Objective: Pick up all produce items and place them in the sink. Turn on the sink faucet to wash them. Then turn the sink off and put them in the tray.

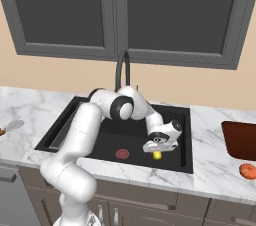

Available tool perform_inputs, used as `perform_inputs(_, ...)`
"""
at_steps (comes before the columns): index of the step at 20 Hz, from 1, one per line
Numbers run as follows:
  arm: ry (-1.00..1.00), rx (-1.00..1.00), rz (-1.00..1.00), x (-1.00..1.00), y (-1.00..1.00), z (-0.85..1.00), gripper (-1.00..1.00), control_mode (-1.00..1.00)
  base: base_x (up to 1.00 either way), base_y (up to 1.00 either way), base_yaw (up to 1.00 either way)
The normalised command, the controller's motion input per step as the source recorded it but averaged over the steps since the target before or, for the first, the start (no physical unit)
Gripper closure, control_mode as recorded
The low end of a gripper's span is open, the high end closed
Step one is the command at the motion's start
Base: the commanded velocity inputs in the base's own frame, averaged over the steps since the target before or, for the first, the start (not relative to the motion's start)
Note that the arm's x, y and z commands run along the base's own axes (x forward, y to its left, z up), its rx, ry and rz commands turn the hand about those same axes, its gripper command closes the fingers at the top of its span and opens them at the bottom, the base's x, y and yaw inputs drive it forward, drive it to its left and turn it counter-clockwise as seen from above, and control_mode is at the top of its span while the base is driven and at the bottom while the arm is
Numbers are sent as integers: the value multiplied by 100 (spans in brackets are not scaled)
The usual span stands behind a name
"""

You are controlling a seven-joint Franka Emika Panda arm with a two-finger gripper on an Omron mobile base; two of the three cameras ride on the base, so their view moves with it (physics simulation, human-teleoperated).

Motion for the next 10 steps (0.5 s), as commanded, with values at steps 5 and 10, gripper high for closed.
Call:
perform_inputs(5, 0, 0, 5, 13, 0, -26, 100, -100, 0, 0, 0)
perform_inputs(10, 0, 0, 6, 12, 0, -24, 100, -100, 0, 0, 0)
